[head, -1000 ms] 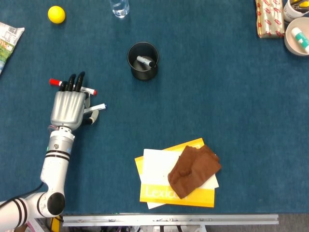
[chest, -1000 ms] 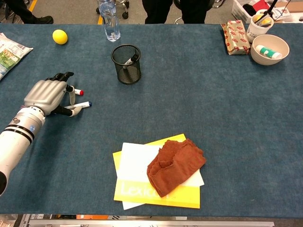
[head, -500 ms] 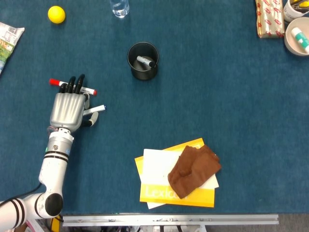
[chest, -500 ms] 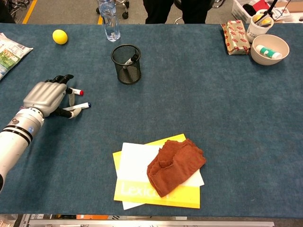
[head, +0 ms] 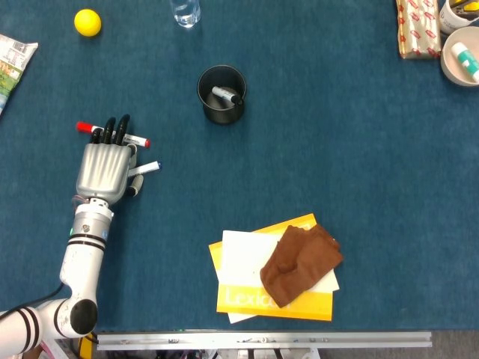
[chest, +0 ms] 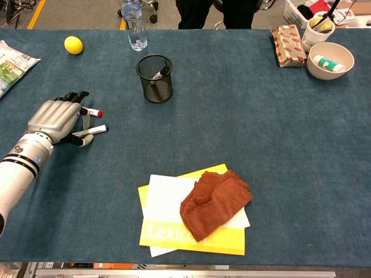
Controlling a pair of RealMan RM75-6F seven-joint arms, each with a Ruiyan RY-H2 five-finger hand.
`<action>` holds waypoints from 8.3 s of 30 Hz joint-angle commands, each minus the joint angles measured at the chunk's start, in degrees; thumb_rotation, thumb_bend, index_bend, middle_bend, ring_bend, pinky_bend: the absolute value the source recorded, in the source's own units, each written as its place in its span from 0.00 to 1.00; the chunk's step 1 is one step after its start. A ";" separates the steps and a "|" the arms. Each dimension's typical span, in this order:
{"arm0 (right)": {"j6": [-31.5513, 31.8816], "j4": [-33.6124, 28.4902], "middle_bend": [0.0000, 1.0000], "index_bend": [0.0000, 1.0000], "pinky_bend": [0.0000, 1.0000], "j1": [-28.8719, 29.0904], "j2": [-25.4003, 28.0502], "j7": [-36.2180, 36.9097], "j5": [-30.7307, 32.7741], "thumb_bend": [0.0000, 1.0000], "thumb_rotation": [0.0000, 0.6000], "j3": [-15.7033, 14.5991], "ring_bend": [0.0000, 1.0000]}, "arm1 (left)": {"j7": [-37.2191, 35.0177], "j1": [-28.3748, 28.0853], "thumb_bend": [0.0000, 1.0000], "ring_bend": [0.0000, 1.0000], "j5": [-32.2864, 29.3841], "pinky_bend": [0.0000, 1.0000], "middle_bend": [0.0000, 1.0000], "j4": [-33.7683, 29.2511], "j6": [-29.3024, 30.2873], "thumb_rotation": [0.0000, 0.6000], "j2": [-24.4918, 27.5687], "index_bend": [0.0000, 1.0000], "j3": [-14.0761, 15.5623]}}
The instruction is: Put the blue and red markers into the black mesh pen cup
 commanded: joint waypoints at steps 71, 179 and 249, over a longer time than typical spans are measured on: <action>-1.97 3.06 0.28 0.28 0.43 0.27 -2.51 3.11 0.56 0.00 1.00 -0.77 0.29 | -37.78 -10.78 0.33 0.02 6.94 0.15 0.07 -8.72 -7.70 1.00 1.39 0.63 -13.44; -5.07 3.68 0.28 0.28 0.43 0.78 -3.39 3.49 1.63 0.00 1.00 -1.96 0.29 | -77.29 -19.10 0.34 0.05 9.35 0.15 0.11 16.24 -11.26 1.00 -7.68 0.66 -17.15; -5.96 3.74 0.28 0.28 0.43 1.13 -3.79 3.01 1.62 0.00 1.00 -2.32 0.29 | -19.23 -15.04 0.32 0.00 1.18 0.15 0.00 -22.45 -14.68 1.00 28.22 0.30 -3.18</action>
